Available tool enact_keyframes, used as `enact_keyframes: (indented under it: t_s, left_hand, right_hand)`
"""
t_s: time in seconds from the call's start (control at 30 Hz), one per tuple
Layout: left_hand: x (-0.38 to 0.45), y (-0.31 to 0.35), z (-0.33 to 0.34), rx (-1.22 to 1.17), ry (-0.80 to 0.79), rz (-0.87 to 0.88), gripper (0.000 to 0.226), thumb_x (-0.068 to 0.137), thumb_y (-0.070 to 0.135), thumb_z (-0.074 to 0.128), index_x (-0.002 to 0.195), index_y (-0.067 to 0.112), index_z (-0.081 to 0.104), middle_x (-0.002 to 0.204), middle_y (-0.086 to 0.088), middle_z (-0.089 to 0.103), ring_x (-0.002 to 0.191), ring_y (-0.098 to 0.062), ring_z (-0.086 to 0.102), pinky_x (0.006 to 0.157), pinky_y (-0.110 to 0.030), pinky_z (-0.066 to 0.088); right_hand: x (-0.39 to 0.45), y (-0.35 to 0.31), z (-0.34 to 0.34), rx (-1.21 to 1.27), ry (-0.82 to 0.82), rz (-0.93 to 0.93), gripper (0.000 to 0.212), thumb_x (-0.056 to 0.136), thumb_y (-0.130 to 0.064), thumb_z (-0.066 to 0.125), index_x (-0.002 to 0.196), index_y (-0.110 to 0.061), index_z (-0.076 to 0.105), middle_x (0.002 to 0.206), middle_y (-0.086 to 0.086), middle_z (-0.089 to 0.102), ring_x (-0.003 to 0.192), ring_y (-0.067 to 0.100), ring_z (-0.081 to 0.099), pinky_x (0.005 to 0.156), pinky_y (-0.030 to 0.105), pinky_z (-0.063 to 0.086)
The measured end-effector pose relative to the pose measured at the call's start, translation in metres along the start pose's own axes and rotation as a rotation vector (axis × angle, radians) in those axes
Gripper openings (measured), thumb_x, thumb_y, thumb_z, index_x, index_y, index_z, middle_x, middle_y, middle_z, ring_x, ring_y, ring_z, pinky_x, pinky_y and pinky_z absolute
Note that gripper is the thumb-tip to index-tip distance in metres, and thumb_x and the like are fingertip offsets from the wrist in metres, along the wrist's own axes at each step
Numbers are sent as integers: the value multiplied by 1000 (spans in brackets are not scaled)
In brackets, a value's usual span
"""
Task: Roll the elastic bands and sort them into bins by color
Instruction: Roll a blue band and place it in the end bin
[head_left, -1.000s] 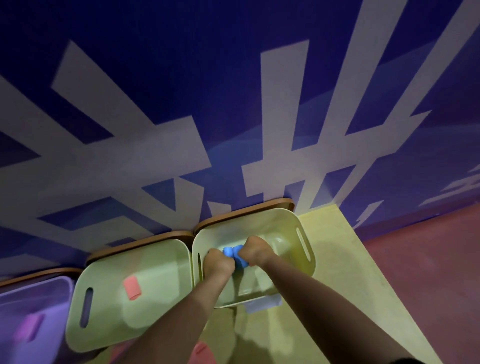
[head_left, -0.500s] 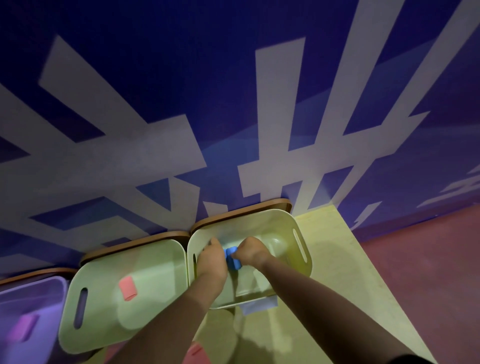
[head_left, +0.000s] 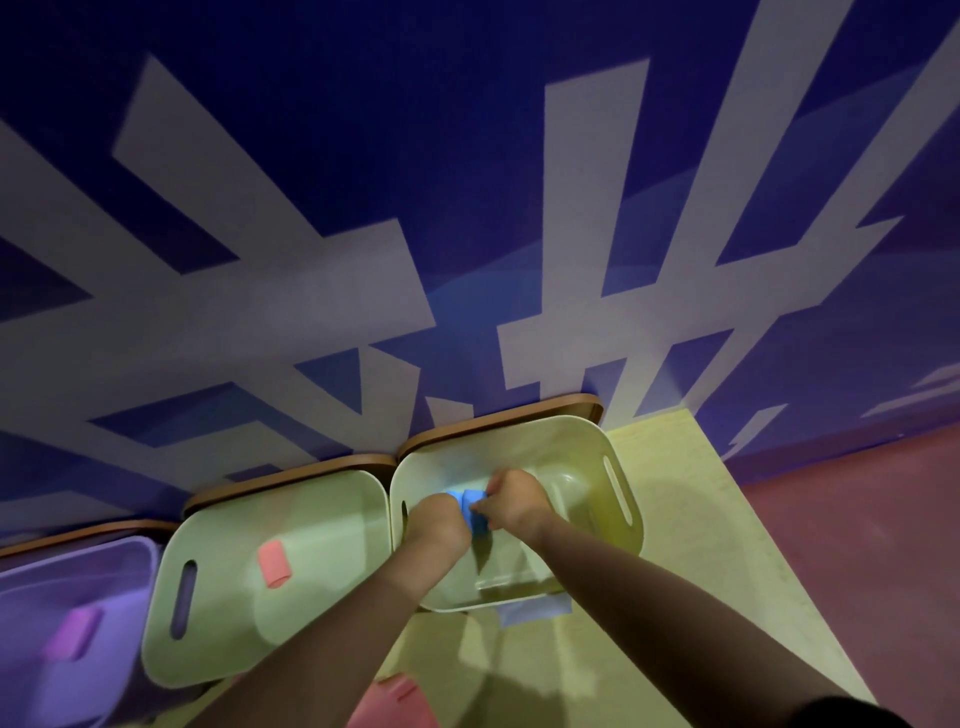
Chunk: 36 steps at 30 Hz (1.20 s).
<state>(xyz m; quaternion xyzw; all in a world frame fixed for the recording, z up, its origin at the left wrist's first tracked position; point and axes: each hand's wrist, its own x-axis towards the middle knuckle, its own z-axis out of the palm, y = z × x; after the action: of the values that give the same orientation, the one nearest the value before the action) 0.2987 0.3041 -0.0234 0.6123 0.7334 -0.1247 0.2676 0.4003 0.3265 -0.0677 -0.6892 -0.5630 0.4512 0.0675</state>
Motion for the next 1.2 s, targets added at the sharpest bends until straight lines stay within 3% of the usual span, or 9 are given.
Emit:
enact_keyframes:
  t_s: [0.17, 0.3, 0.37, 0.5, 0.73, 0.83, 0.93, 1.1, 1.2]
  left_hand:
    - [-9, -1, -5, -69, 16, 31, 27, 95, 9, 45, 115, 0, 60, 121, -17, 61, 114, -29, 55, 84, -27, 39]
    - [-9, -2, -6, -119, -4, 40, 20, 93, 7, 48, 106, 6, 63, 109, -17, 62, 90, -20, 50, 67, -21, 30]
    - [-6, -3, -5, -114, -13, 20, 25, 94, 8, 47, 113, 1, 61, 118, -15, 62, 100, -24, 56, 69, -20, 31]
    - [-6, -3, 1, -53, -21, 20, 27, 93, 11, 45, 115, 4, 58, 118, -14, 62, 110, -28, 57, 78, -25, 40]
    - [-5, -3, 0, 15, 5, 95, 26, 92, 10, 43, 113, 9, 58, 99, -9, 61, 93, -24, 57, 69, -22, 31]
    - [-2, -5, 3, -16, 26, 46, 27, 93, 9, 44, 115, 4, 59, 95, -11, 58, 82, -20, 45, 68, -21, 30]
    - [1, -3, 6, -56, 46, -9, 26, 94, 4, 44, 113, -2, 61, 114, -15, 64, 87, -23, 53, 71, -22, 35]
    - [8, 3, 3, -81, 26, -84, 27, 97, 13, 44, 112, 2, 63, 119, -13, 64, 112, -27, 58, 83, -27, 40]
    - [11, 7, 2, -101, -29, -135, 19, 92, 11, 53, 106, 4, 63, 107, -12, 68, 107, -27, 62, 79, -28, 45]
  right_hand:
    - [2, 4, -4, 28, 19, 21, 25, 76, -19, 70, 61, -19, 51, 82, 12, 68, 82, 25, 64, 70, 26, 48]
    - [2, 1, -4, -34, 21, 15, 19, 79, -23, 66, 68, -13, 54, 78, 10, 60, 77, 25, 56, 64, 23, 36]
    - [2, 1, -2, -26, 20, 28, 18, 78, -24, 67, 72, -11, 55, 72, 7, 58, 74, 23, 54, 61, 23, 36]
    - [2, 5, -4, 1, 12, 34, 37, 78, -29, 68, 50, -16, 47, 50, -1, 45, 55, 18, 47, 45, 21, 27]
    - [-1, 7, -7, 71, -27, 30, 36, 78, -27, 64, 45, -19, 55, 49, -2, 52, 57, 17, 53, 51, 20, 38]
    - [-2, 5, -9, 52, -50, 30, 32, 75, -22, 66, 46, -18, 55, 51, -1, 52, 58, 18, 53, 48, 20, 35]
    - [-2, 5, -8, 51, -49, 28, 33, 78, -20, 62, 47, -18, 54, 51, 0, 50, 63, 20, 53, 50, 22, 35]
    - [1, 9, -10, 76, -64, 36, 33, 79, -16, 64, 49, -18, 49, 54, -1, 48, 67, 20, 50, 51, 21, 36]
    - [6, 11, -10, 99, -69, 60, 28, 76, -16, 66, 53, -17, 51, 64, 3, 53, 69, 21, 52, 59, 24, 39]
